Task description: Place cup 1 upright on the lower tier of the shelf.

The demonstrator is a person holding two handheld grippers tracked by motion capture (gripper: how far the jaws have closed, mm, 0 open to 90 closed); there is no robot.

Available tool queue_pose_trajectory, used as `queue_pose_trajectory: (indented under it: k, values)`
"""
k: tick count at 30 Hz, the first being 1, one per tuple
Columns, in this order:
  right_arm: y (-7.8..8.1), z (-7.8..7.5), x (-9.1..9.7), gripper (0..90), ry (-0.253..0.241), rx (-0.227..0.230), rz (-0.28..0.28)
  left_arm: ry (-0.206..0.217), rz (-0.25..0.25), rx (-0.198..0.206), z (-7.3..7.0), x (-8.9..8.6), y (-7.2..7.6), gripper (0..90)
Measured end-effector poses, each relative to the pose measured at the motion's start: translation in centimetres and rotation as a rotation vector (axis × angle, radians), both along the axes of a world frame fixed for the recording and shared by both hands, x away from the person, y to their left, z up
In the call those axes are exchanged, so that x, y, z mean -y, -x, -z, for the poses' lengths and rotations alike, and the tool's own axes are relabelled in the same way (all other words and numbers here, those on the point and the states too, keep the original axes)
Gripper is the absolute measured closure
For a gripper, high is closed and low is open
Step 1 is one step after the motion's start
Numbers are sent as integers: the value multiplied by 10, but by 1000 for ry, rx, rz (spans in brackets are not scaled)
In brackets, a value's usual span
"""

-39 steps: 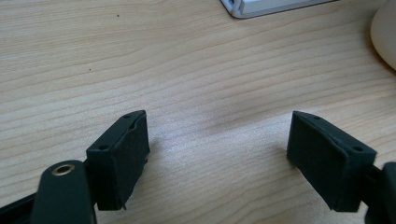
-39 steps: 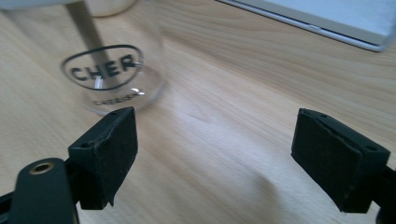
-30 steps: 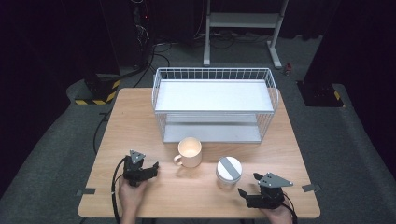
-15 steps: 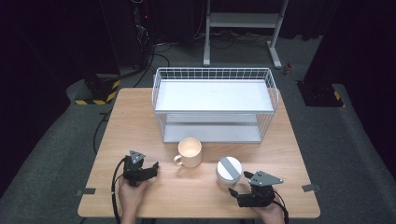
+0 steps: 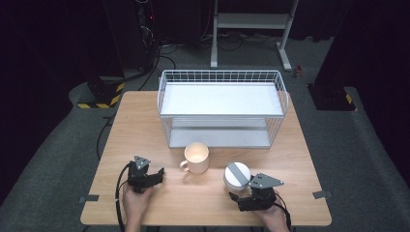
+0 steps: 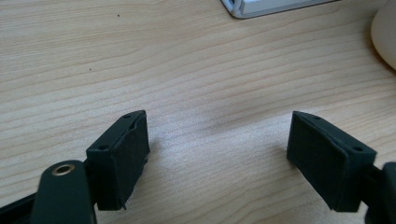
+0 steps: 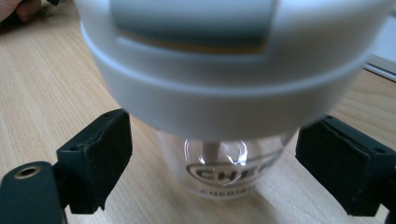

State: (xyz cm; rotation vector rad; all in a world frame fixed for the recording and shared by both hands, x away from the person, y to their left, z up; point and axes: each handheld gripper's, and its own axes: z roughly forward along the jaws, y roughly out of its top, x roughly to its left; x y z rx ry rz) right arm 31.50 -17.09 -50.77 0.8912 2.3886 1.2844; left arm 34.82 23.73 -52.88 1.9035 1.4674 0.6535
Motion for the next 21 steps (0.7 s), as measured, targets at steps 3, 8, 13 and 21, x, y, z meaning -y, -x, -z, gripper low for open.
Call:
queue_pose_trajectory:
  k: [3, 8, 13, 21]
  values:
    - [-2, 0, -4, 111, 6, 5, 2, 0, 0, 0, 0, 0, 0, 211]
    - [-4, 1, -6, 121, 6, 13, 9, 0, 0, 0, 0, 0, 0, 211]
    - [-6, 1, -9, 133, 6, 21, 15, 0, 0, 0, 0, 0, 0, 211]
    - [-7, 1, -11, 171, 8, 48, 8, 0, 1, 0, 0, 0, 0, 211]
